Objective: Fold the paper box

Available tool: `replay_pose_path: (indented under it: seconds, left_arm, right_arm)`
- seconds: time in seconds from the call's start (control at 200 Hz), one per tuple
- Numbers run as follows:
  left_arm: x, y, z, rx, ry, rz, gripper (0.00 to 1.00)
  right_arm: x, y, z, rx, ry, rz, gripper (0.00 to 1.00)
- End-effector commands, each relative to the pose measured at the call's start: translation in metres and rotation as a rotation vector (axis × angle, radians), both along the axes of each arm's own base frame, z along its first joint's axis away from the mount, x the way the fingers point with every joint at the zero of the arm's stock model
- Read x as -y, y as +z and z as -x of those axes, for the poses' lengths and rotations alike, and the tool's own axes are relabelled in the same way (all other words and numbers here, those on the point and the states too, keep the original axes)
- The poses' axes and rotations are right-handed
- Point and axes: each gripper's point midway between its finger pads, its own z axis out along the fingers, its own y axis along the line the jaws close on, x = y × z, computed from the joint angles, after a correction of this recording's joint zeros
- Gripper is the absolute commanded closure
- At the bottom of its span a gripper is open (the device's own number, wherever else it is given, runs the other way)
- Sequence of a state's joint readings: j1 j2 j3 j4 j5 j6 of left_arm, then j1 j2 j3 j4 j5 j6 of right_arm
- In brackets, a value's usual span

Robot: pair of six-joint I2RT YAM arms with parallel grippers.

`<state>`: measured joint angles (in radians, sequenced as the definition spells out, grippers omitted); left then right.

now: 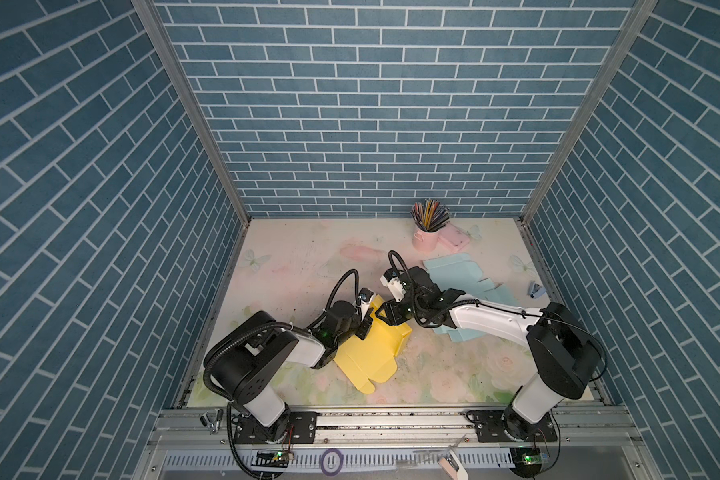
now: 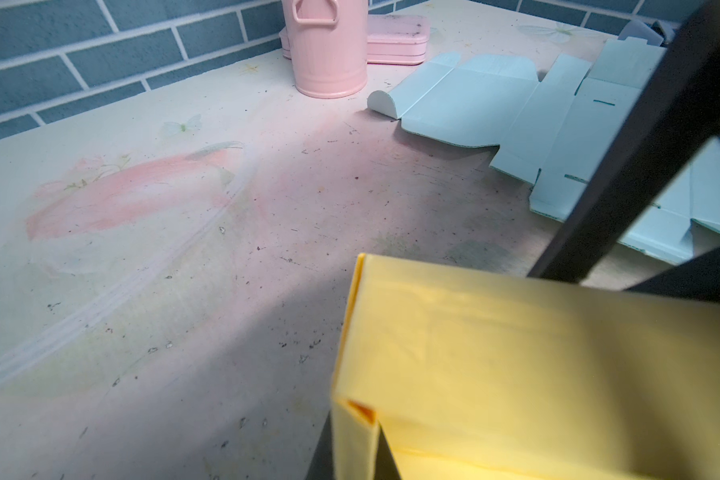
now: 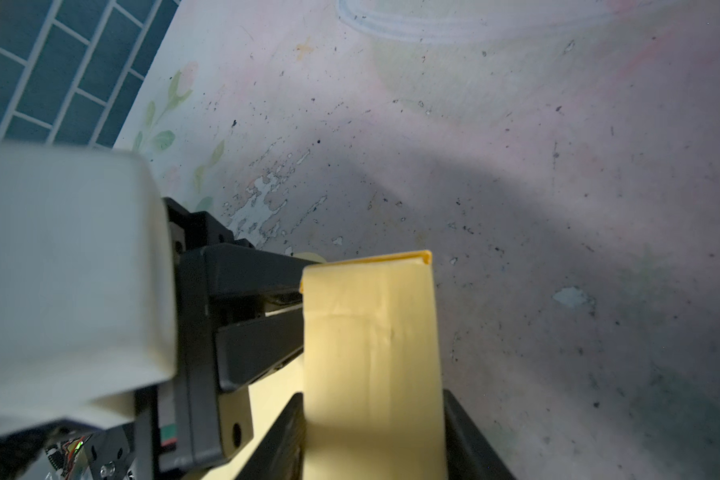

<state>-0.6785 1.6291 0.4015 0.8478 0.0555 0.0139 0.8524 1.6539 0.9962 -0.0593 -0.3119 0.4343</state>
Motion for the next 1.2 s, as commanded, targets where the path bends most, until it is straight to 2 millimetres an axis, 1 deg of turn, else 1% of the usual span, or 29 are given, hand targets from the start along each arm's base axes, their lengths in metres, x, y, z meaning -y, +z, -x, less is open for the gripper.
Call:
replay_pose_path:
  seconds: [0.0,0.26,0.42,0.57,0.69,0.855,0.97,1.105,1.195]
  left_arm:
    - [0.017,0.018,-0.001,0.05,-0.04,0.073,0.88]
    - [0.023,0.016,0.0,0.048,-0.061,0.094,0.86]
    - [0.019,0.012,0.004,0.044,-0.06,0.098,0.85]
    - [0.016,0.012,0.007,0.045,-0.052,0.104,0.83]
    - [0.014,0.011,0.009,0.044,-0.049,0.102,0.78]
    - [0.011,0.011,0.011,0.045,-0.044,0.106,0.78]
    - [0.01,0.016,0.012,0.05,-0.045,0.11,0.78]
    - [0.006,0.013,0.016,0.043,-0.038,0.102,0.78]
    - [0.002,0.011,0.021,0.035,-0.036,0.106,0.78]
  right_arm:
    - [-0.031,0.036,0.033,-0.071,0.119,-0.191,0.5]
    - [-0.031,0.027,0.03,-0.097,0.082,-0.187,0.52]
    - [-0.03,0.031,0.028,-0.084,0.071,-0.189,0.52]
    - [-0.026,0.034,0.028,-0.062,0.067,-0.163,0.47]
    - [-0.026,0.037,0.03,-0.056,0.073,-0.16,0.46]
    - [-0.026,0.039,0.031,-0.049,0.072,-0.158,0.46]
    - [-0.026,0.041,0.031,-0.047,0.07,-0.16,0.46]
    - [-0.024,0.045,0.028,-0.033,0.058,-0.154,0.46]
    - [-0.023,0.042,0.026,-0.029,0.048,-0.137,0.46]
